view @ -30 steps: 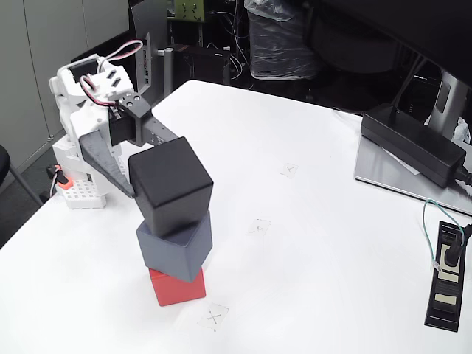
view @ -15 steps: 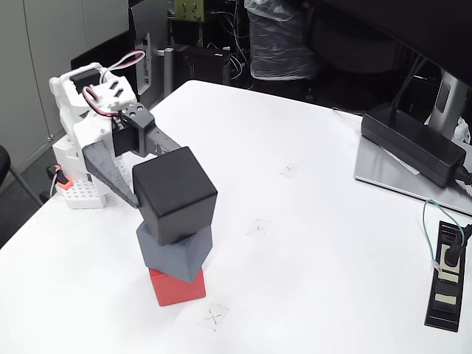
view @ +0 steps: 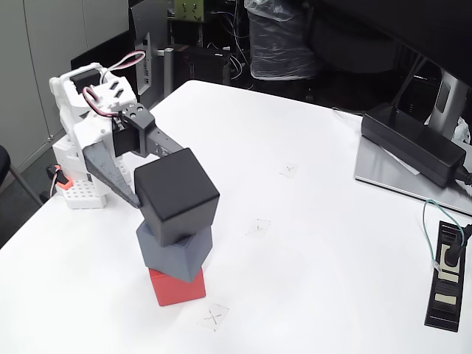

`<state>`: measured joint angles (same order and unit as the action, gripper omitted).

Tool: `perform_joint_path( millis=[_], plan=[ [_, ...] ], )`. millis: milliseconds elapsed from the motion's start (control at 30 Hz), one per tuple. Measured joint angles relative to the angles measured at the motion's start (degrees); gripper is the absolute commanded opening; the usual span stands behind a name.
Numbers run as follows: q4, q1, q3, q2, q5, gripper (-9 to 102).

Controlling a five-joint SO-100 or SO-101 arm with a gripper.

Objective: Stack the three blocks in an ordered color.

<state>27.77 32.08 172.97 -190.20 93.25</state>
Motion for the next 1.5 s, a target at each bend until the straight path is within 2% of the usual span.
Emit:
perform_joint_path(
  millis=[567, 1100, 1200, 1333, 1500],
  plan=[
    [0.0, 0.0, -0.53, 0.0, 0.0, 31],
    [0.0, -0.09, -16.17, -1.14, 0.0, 31],
    [0.0, -2.46, -17.49, -1.23, -0.09, 30],
    [-0.09, -7.65, -18.11, -1.23, -6.94, 24],
    [-0.18, -14.5, -19.07, -1.23, -21.8, 11]
  ],
)
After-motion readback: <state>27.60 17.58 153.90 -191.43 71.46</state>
